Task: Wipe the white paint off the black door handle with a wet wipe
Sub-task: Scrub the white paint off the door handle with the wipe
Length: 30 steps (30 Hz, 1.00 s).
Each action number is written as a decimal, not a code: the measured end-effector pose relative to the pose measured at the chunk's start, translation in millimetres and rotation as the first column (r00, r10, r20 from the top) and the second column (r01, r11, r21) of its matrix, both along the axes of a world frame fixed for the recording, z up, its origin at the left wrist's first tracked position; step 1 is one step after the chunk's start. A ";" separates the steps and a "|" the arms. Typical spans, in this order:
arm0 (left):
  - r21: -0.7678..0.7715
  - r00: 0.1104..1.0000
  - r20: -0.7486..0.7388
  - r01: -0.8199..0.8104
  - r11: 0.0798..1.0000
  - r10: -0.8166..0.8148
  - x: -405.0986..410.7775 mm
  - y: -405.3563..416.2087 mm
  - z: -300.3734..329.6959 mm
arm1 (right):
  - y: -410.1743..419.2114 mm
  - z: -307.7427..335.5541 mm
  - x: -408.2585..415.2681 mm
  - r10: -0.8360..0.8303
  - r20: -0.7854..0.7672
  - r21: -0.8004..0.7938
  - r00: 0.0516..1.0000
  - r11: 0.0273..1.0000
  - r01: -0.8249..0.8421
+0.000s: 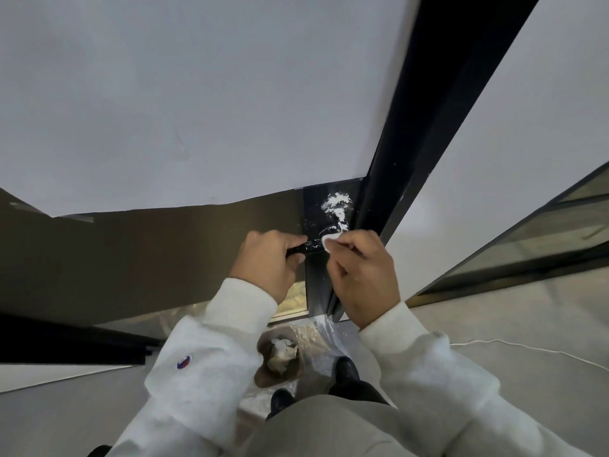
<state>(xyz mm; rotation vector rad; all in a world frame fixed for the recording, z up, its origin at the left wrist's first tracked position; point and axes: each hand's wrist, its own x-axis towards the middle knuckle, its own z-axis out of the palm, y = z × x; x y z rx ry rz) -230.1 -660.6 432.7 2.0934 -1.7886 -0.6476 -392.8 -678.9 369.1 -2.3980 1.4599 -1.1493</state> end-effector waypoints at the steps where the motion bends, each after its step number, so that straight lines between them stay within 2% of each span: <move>1: -0.001 1.000 0.006 0.001 1.000 -0.001 0.2 -0.7 0.2 | 2.1 0.0 4.8 0.030 -0.018 0.002 0.999 1.000 -0.030; 4: 0.005 1.000 -0.004 -0.011 1.000 0.011 2.2 -1.3 -1.5 | 3.9 -6.7 -0.2 0.072 -0.015 0.003 0.997 0.997 -0.072; 9: 0.005 0.999 -0.028 -0.021 1.000 0.021 3.1 0.6 -4.0 | 3.6 -16.0 -10.4 -0.015 0.131 -0.019 0.991 1.000 0.017; 13: -0.007 1.000 -0.020 -0.011 1.000 0.011 4.3 -2.1 -4.9 | 11.0 -10.1 13.4 0.100 0.118 0.000 0.988 0.995 -0.101; 18: 0.007 0.998 -0.062 -0.032 0.999 0.032 5.6 -0.9 -7.9 | 0.8 -3.0 -15.5 -0.053 0.203 -0.022 0.978 0.998 0.059; 20: 0.011 0.998 -0.054 -0.036 0.999 0.036 3.7 -2.6 -8.3 | -4.8 1.6 -15.0 -0.031 0.182 -0.020 0.983 0.999 0.035; 24: 0.031 0.997 -0.039 -0.058 0.998 0.059 1.6 -5.2 -9.8 | -4.9 3.2 -11.7 0.137 0.078 0.033 0.987 0.990 -0.140; 28: 0.029 0.996 -0.025 -0.090 0.996 0.090 -2.8 -3.7 -10.3 | -14.7 11.0 -27.1 0.098 0.092 0.084 0.991 0.991 -0.106; 30: 0.018 0.994 -0.018 -0.110 0.994 0.111 -5.5 -3.0 -11.3 | -17.6 13.8 -24.1 0.139 0.060 0.071 0.988 0.987 -0.143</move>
